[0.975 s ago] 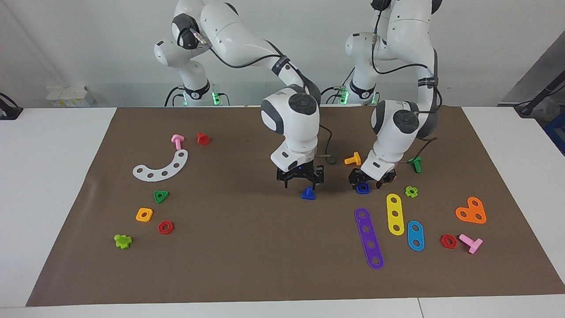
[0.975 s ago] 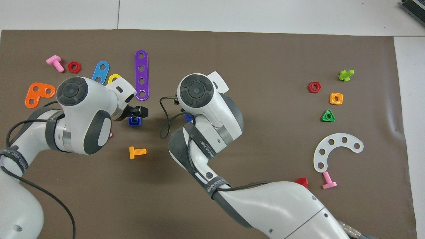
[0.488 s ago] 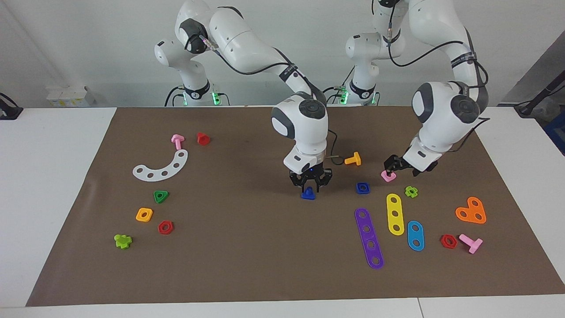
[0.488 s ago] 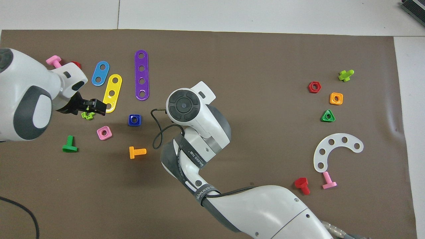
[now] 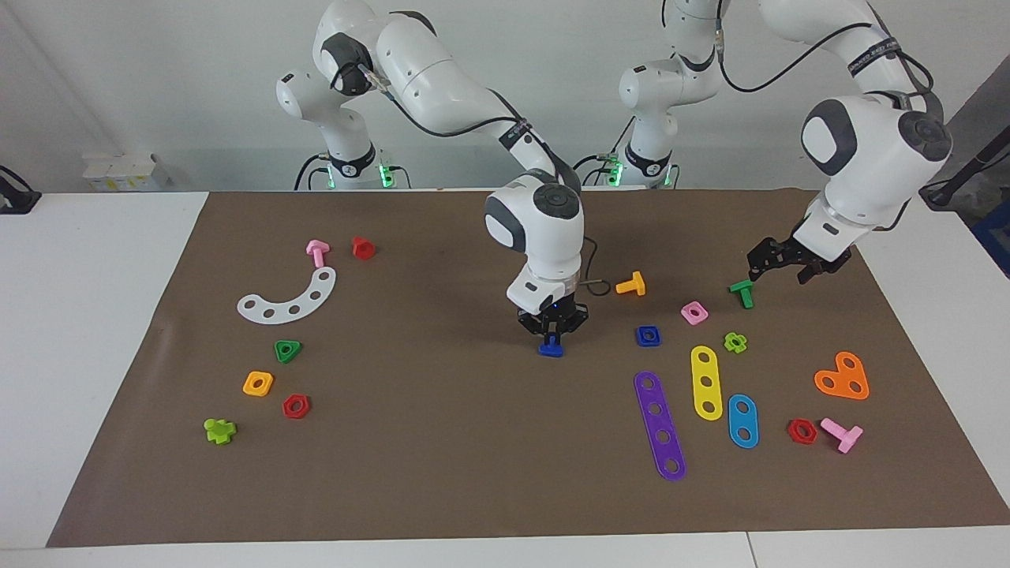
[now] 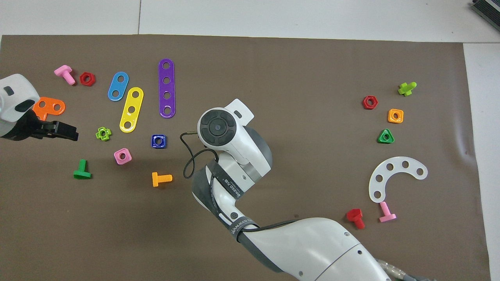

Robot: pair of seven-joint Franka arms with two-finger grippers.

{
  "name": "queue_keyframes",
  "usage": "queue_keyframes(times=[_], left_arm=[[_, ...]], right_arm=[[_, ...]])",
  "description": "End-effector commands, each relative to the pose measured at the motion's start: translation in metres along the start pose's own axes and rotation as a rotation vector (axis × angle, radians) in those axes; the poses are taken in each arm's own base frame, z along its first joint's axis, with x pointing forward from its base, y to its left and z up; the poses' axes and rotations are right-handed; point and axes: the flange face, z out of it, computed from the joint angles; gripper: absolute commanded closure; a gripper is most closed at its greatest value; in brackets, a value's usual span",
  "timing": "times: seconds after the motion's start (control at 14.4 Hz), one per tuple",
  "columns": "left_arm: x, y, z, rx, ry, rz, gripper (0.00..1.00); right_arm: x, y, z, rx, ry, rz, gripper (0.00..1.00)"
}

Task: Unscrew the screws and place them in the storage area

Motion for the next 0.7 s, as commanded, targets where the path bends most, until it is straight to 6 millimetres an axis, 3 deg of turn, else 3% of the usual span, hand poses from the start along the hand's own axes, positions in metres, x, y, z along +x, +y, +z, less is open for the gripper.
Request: queue_keyframes(times=[0.0, 0.07, 0.14, 0.28, 0.42, 0.49, 0.63], left_arm=[[-0.031, -0.003, -0.050, 0.019, 0.036, -0.044, 0.00], [-0.038, -0.002, -0.061, 0.049, 0.038, -0.039, 0.00], [-0.047, -0.001, -0.071, 0.076, 0.030, -0.034, 0.00], [-0.063, 0.002, -0.090, 0.092, 0.027, -0.035, 0.00], [-0.078, 0.006, -0.105, 0.093, 0.017, -0.038, 0.00], [-0.084, 0.010, -0.114, 0.096, 0.023, -0.036, 0.00], [-0.089, 0.018, -0.125, 0.104, 0.045, -0.030, 0.00]], right_arm=[[0.018, 0.017, -0.032, 0.001, -0.006, 0.020, 1.00], [0.038, 0.047, -0.063, -0.003, 0.014, 0.049, 1.00], [0.053, 0.093, -0.093, -0.004, 0.021, 0.067, 1.00], [0.054, 0.177, -0.126, -0.007, 0.008, 0.010, 1.00], [0.052, 0.260, -0.139, -0.014, -0.009, -0.034, 1.00], [0.047, 0.298, -0.135, -0.024, -0.034, -0.061, 1.00], [0.038, 0.349, -0.121, -0.007, -0.062, -0.069, 1.00]])
